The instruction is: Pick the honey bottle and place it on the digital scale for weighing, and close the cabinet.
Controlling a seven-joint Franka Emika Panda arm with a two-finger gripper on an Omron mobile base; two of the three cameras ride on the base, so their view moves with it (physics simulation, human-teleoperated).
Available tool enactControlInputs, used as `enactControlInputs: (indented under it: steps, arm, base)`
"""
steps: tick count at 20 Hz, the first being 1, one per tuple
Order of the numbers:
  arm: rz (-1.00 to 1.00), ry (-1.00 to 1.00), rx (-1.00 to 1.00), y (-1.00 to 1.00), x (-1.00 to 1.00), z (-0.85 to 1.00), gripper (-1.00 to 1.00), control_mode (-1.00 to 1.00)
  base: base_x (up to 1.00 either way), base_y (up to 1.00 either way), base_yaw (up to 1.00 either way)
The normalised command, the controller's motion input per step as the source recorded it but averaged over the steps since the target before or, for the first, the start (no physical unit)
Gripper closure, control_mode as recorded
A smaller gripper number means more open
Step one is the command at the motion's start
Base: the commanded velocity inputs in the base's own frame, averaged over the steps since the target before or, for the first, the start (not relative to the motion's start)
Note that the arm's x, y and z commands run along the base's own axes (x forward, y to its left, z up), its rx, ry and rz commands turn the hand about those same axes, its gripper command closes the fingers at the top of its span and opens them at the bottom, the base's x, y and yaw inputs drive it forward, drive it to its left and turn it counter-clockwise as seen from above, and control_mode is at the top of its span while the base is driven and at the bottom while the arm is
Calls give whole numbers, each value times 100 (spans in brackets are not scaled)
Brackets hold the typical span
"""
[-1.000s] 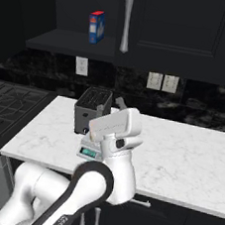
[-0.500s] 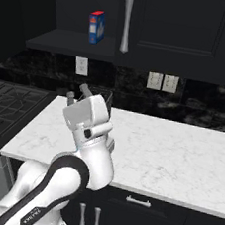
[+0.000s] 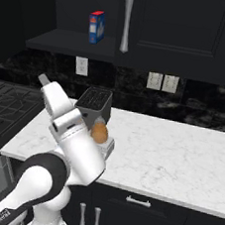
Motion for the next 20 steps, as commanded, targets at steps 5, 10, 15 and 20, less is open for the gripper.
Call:
enactControlInputs:
  steps: [5, 10, 15, 20]
  arm:
    - [-30, -7, -1, 100, -52, -2, -100, -100]
    - [-34, -18, 0, 100, -26, -25, -100, -100]
    - [-56, -21, -2, 97, -17, -16, -100, -100]
    - [-67, -13, -11, 78, -3, -36, -100, -100]
  base:
    - [0, 0, 0]
    - [0, 0, 0]
    - [0, 0, 0]
    - [0, 0, 0]
